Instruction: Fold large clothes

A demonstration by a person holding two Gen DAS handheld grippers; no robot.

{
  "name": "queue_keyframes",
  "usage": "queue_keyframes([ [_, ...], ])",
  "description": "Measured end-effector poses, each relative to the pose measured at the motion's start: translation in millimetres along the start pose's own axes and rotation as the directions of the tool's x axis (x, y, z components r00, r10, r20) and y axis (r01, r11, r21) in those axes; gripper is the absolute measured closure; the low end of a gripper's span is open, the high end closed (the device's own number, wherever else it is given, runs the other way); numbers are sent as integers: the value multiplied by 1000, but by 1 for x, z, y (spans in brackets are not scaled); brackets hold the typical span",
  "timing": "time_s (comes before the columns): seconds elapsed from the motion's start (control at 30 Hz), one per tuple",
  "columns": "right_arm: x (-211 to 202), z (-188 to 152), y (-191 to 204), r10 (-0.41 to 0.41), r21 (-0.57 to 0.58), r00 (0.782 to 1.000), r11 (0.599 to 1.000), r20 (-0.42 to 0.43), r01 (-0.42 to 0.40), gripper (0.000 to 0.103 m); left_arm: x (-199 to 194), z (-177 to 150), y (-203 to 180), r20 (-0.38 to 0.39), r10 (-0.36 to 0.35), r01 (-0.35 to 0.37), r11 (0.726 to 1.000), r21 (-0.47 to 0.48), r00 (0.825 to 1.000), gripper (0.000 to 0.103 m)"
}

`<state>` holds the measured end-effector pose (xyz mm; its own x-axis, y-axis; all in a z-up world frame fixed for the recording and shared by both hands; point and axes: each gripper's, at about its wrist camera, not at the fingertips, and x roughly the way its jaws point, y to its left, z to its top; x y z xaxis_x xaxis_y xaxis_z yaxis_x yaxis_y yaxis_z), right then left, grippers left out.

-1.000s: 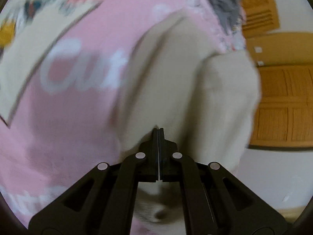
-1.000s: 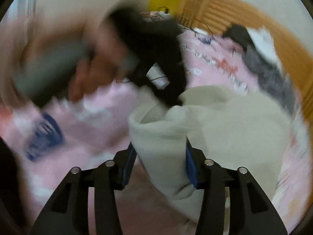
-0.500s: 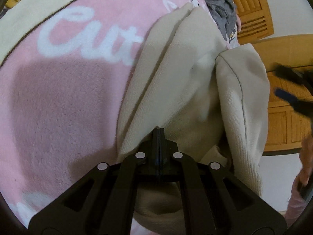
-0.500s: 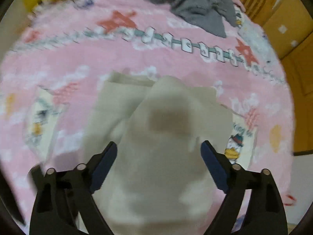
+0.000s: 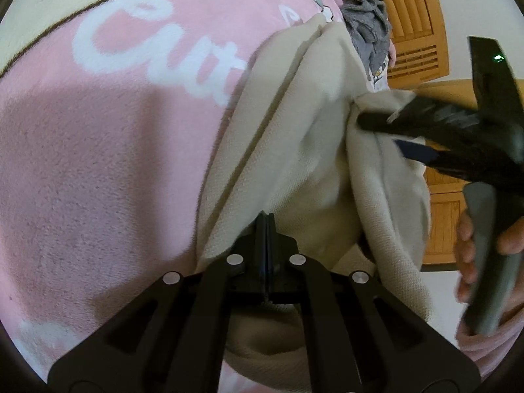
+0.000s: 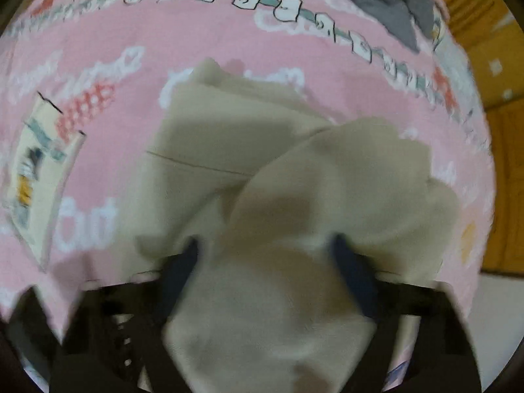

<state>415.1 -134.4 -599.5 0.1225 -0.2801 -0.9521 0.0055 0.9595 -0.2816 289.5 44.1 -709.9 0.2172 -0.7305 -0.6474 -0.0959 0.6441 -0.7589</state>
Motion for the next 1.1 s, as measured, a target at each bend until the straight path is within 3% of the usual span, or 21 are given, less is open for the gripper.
queue_keyframes([
  [0.07,9,-2,-7,69,16,998,998,-10,-69,78,1,1,0,-9,-1,1,1000,-3,1000,101],
  [0.17,5,-6,-22,184,33,983,982,12,-184,89,4,5,-2,-23,6,-6,1000,6,1000,101],
  [0.23,-6,-9,-38,304,64,950,949,67,-308,90,5,6,-3,-29,9,-9,1000,11,1000,101],
  [0.3,-33,-17,-50,400,28,899,911,178,-411,91,7,9,-5,-36,14,-13,1000,22,999,101],
  [0.33,-48,-22,-53,442,-10,867,892,231,-452,91,7,10,-6,-42,18,-17,999,31,999,101],
  [0.4,-75,-28,-54,481,-77,827,873,291,-481,91,11,14,-8,-57,22,-19,998,52,998,101],
  [0.5,-100,-27,-44,575,-169,766,817,288,-551,91,14,18,-5,-81,3,0,999,49,997,101],
  [0.53,-103,-23,-39,589,-198,758,808,280,-554,91,13,19,-3,-85,-13,16,999,38,996,101],
  [0.63,-99,-10,-13,589,-300,770,801,245,-517,92,6,18,-3,-84,-36,42,997,65,996,101],
  [0.77,-57,6,25,503,-345,856,830,122,-439,92,-9,19,-4,-92,-37,43,997,66,995,101],
  [0.83,-47,9,40,483,-391,870,823,98,-413,92,-31,22,-10,-51,-36,40,996,82,998,101],
  [0.9,-37,13,51,471,-408,879,817,68,-407,92,-58,25,-26,-3,9,-8,993,120,1000,101],
  [0.97,-27,18,57,452,-415,891,818,34,-399,92,-82,25,-50,72,130,-141,971,195,989,101],
  [1.03,-18,23,61,443,-413,897,818,5,-401,92,-90,21,-80,171,293,-331,904,272,941,101],
  [1.1,-9,27,68,413,-428,910,821,-13,-379,92,-97,13,-105,246,300,-367,881,299,922,101],
])
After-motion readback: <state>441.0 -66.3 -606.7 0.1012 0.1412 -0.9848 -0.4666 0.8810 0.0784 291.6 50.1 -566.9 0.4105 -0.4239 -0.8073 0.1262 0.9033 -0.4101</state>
